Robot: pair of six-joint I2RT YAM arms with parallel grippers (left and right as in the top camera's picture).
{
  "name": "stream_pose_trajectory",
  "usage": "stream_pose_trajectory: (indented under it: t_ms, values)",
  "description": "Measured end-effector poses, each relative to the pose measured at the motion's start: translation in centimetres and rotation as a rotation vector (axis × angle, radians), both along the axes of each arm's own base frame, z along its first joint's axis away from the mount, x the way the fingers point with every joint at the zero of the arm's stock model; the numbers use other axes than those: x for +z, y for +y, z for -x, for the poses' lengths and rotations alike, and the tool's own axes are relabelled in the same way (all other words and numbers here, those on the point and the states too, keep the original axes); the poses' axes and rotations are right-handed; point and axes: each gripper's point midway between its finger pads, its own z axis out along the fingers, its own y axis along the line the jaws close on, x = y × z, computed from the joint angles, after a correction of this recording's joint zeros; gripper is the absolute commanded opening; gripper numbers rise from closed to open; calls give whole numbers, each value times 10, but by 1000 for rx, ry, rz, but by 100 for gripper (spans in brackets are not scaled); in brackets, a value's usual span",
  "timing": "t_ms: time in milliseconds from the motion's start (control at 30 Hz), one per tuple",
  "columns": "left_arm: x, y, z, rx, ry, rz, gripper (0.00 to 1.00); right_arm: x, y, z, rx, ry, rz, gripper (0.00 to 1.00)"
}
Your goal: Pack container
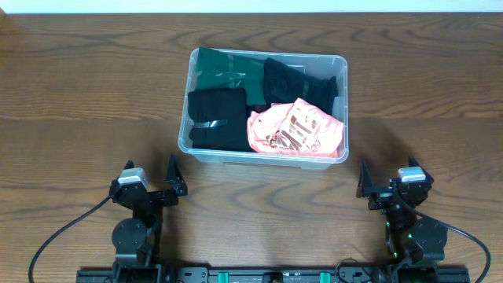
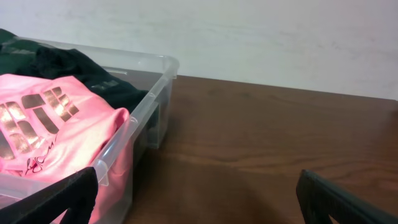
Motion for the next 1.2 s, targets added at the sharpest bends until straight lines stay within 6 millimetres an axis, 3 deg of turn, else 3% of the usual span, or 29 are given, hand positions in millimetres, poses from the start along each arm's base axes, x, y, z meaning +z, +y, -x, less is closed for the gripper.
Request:
stream_pose_trajectory:
  t_ms: [1200]
  values:
    - [0, 7, 0, 27, 2, -6, 98, 0, 0, 0, 0, 0, 0, 99]
